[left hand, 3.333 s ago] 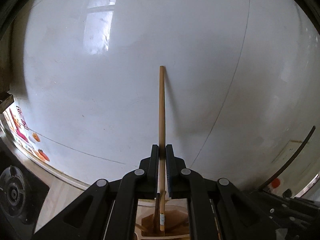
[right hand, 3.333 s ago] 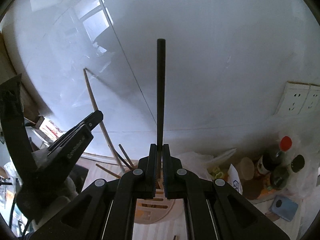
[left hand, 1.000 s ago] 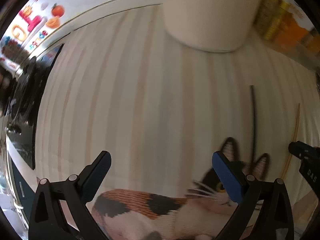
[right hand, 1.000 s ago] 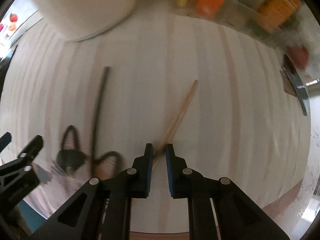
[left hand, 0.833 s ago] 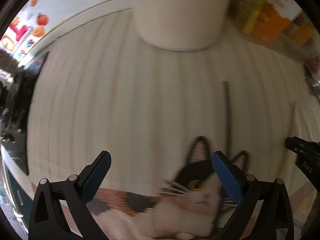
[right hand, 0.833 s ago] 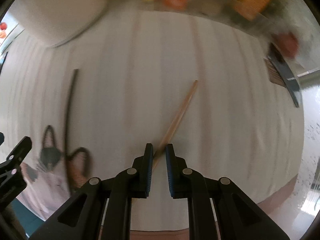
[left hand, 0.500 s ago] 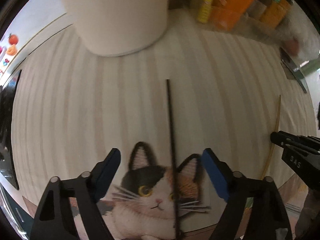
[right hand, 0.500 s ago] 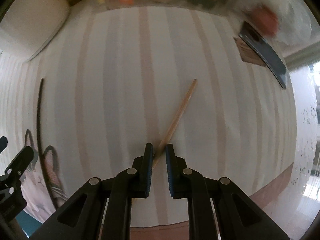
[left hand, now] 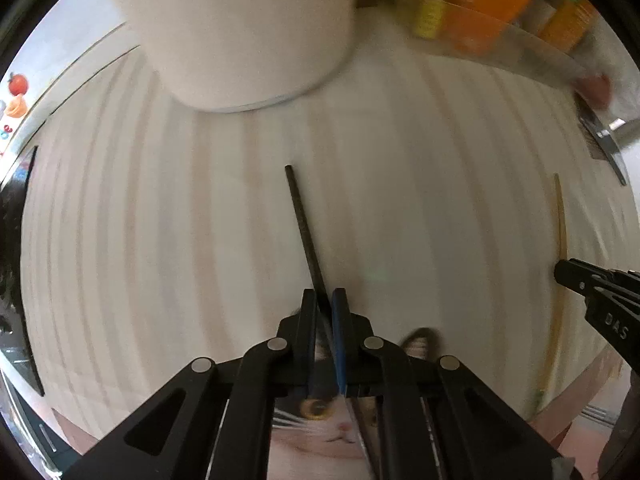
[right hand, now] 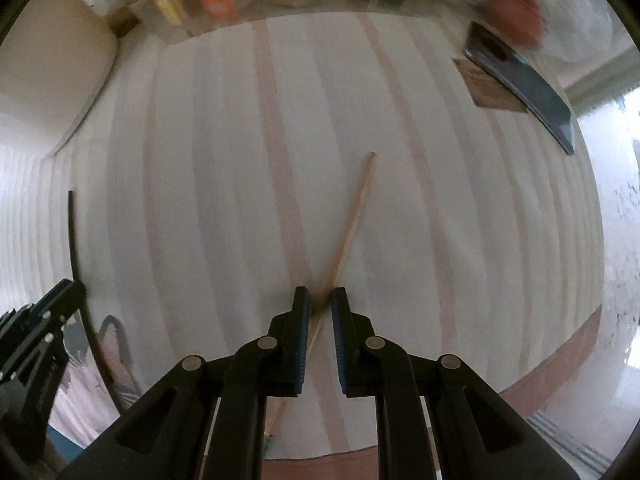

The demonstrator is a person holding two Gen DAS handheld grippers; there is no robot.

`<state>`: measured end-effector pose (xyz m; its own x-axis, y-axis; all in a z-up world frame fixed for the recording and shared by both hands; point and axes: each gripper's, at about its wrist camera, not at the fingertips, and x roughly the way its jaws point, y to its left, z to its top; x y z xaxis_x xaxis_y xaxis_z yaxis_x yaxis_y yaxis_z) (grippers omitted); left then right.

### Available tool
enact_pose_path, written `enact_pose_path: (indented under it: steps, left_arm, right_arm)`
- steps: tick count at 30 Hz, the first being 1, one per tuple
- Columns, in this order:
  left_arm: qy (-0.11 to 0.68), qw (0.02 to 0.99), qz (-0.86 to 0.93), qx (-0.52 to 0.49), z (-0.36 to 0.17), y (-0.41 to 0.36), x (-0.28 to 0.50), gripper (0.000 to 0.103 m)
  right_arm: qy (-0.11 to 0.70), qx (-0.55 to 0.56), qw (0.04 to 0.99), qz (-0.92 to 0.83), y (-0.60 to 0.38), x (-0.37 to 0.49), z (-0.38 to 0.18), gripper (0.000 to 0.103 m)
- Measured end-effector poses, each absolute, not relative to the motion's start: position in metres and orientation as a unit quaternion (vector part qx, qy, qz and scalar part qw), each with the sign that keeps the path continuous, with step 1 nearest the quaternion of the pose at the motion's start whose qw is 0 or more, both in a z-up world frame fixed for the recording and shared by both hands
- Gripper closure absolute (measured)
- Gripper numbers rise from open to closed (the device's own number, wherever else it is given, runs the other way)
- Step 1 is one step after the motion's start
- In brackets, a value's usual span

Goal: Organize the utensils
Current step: 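Grasp a dark chopstick with the left tool while the right tool grasps a light wooden chopstick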

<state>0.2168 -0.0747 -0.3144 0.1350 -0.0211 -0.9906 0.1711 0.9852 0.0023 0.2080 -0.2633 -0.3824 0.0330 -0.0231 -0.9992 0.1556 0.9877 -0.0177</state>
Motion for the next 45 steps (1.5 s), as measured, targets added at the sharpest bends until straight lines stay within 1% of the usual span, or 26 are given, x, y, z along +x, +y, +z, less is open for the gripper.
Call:
enact_pose_path:
  steps: [2, 4, 11, 13, 14, 15, 17, 18, 19, 20, 23, 24, 26, 27, 28, 32, 38, 41, 45]
  left_arm:
    - [0.656, 0.751, -0.055, 0.054, -0.315, -0.062, 0.219, 0.098]
    - [0.658, 0.750, -0.046, 0.054, -0.316, -0.050, 0.221, 0.098]
    - [0.674, 0.737, -0.044, 0.030, -0.318, -0.025, 0.232, 0.097]
    - [0.689, 0.723, -0.051, 0.009, -0.322, -0.008, 0.250, 0.090]
    - [0.699, 0.713, -0.055, -0.004, -0.324, -0.004, 0.247, 0.087]
    - [0.707, 0.705, -0.057, -0.017, -0.325, -0.002, 0.244, 0.083]
    - [0.710, 0.701, -0.055, -0.029, -0.326, 0.000, 0.233, 0.083]
    - [0.707, 0.704, -0.053, -0.024, -0.327, 0.000, 0.229, 0.083]
    - [0.703, 0.710, -0.048, -0.017, -0.327, 0.000, 0.226, 0.083]
    - [0.696, 0.717, -0.042, -0.010, -0.327, -0.002, 0.223, 0.083]
    - [0.687, 0.726, -0.033, 0.016, -0.328, -0.018, 0.216, 0.088]
    - [0.682, 0.730, -0.037, 0.029, -0.327, -0.022, 0.216, 0.098]
    - [0.678, 0.732, -0.045, 0.042, -0.326, -0.026, 0.220, 0.098]
    - [0.677, 0.733, -0.046, 0.049, -0.325, -0.025, 0.222, 0.098]
    - [0.675, 0.734, -0.046, 0.053, -0.326, -0.028, 0.221, 0.098]
    - [0.674, 0.735, -0.043, 0.052, -0.324, -0.046, 0.228, 0.099]
    - [0.674, 0.736, -0.044, 0.053, -0.324, -0.045, 0.223, 0.098]
    - [0.675, 0.735, -0.046, 0.046, -0.320, -0.038, 0.208, 0.099]
    - [0.676, 0.734, -0.047, 0.042, -0.314, -0.031, 0.205, 0.098]
  right_arm:
    - [0.691, 0.041, 0.720, -0.048, -0.252, 0.203, -0.387, 0.091]
    - [0.690, 0.037, 0.722, -0.032, -0.235, 0.189, -0.380, 0.091]
    - [0.694, 0.029, 0.719, 0.027, -0.204, 0.189, -0.379, 0.092]
    - [0.695, 0.013, 0.719, 0.026, -0.201, 0.188, -0.379, 0.092]
    - [0.697, 0.012, 0.717, 0.026, -0.202, 0.187, -0.379, 0.091]
    - [0.699, 0.011, 0.714, 0.028, -0.203, 0.187, -0.379, 0.090]
    - [0.710, 0.024, 0.702, 0.036, -0.209, 0.183, -0.378, 0.081]
    - [0.716, 0.034, 0.696, 0.041, -0.211, 0.184, -0.379, 0.072]
    - [0.718, 0.038, 0.693, 0.043, -0.214, 0.181, -0.379, 0.068]
    - [0.720, 0.039, 0.692, 0.043, -0.219, 0.178, -0.378, 0.067]
    - [0.718, 0.029, 0.695, 0.042, -0.230, 0.165, -0.377, 0.067]
    - [0.717, 0.024, 0.696, 0.042, -0.230, 0.162, -0.378, 0.067]
    - [0.714, 0.012, 0.699, 0.039, -0.233, 0.155, -0.377, 0.068]
    - [0.714, 0.004, 0.700, 0.036, -0.232, 0.152, -0.377, 0.073]
    - [0.713, -0.004, 0.701, 0.029, -0.230, 0.151, -0.374, 0.081]
    - [0.718, 0.011, 0.696, 0.013, -0.217, 0.141, -0.373, 0.088]
    - [0.738, 0.039, 0.674, 0.029, -0.213, 0.138, -0.376, 0.088]
    - [0.740, 0.045, 0.671, 0.025, -0.212, 0.143, -0.377, 0.088]
    - [0.728, 0.022, 0.685, 0.011, -0.213, 0.164, -0.378, 0.087]
